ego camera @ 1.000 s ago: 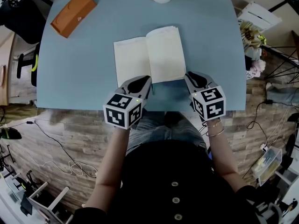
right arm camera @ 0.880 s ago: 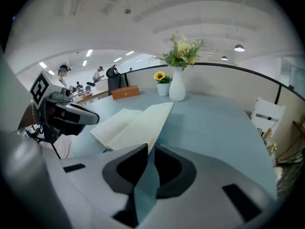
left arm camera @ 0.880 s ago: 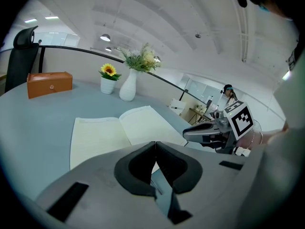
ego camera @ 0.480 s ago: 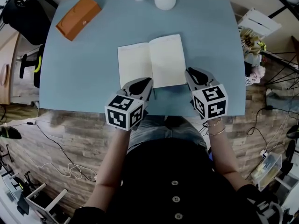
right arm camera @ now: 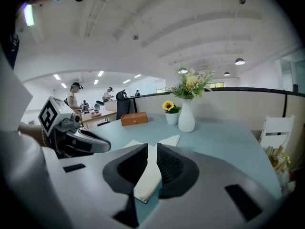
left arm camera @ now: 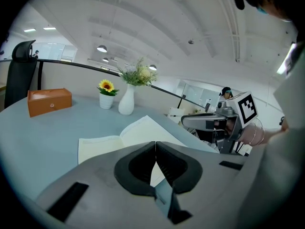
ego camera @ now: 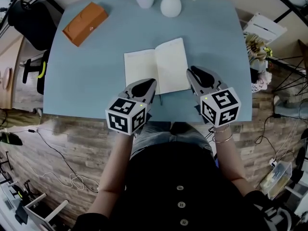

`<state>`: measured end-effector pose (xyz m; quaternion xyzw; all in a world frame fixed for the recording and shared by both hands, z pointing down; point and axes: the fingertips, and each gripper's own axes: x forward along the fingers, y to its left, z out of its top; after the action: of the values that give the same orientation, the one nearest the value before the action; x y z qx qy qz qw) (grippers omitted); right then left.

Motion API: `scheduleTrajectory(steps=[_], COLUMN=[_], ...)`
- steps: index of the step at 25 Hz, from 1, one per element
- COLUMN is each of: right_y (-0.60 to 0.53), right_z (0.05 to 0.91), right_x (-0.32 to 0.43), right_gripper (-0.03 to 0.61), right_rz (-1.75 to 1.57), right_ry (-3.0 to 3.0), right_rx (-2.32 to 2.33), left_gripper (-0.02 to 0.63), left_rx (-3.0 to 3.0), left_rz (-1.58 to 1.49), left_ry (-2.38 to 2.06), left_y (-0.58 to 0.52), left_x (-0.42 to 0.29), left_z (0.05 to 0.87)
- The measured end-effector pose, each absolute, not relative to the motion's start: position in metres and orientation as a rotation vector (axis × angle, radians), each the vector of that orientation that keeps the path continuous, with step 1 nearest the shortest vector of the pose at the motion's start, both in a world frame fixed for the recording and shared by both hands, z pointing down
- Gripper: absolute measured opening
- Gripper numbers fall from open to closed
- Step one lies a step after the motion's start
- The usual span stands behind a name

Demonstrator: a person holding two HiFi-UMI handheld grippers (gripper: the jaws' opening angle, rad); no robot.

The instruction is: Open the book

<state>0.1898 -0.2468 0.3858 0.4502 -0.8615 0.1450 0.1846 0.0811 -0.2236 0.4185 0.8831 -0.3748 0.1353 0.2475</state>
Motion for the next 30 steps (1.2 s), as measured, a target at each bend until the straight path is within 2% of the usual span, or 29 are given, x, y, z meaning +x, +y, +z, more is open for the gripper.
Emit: scheduleTrajectory(steps=[14, 19, 30], right_y=[-0.231, -0.224, -0.215], right_z=[0.352, 0.349, 0.355], right_x=[0.132, 0.123, 0.118], right_gripper=[0.037, 0.002, 0.002], right_rz=[0.331, 0.335, 0.353], right_ry=[-2.637, -2.676, -2.671], right_rx=[1.141, 1.100, 1.051], left_gripper=[0.012, 0.012, 0.012], left_rx=[2.457, 2.463, 2.475], left_rz=[0.266, 0.260, 0.306], left_ry=[-1.091, -1.090, -1.095], left_y=[-0.224, -0.219, -0.209], left_x=[0.070, 0.071, 0.075], left_z=[0.389, 0.388, 0.391])
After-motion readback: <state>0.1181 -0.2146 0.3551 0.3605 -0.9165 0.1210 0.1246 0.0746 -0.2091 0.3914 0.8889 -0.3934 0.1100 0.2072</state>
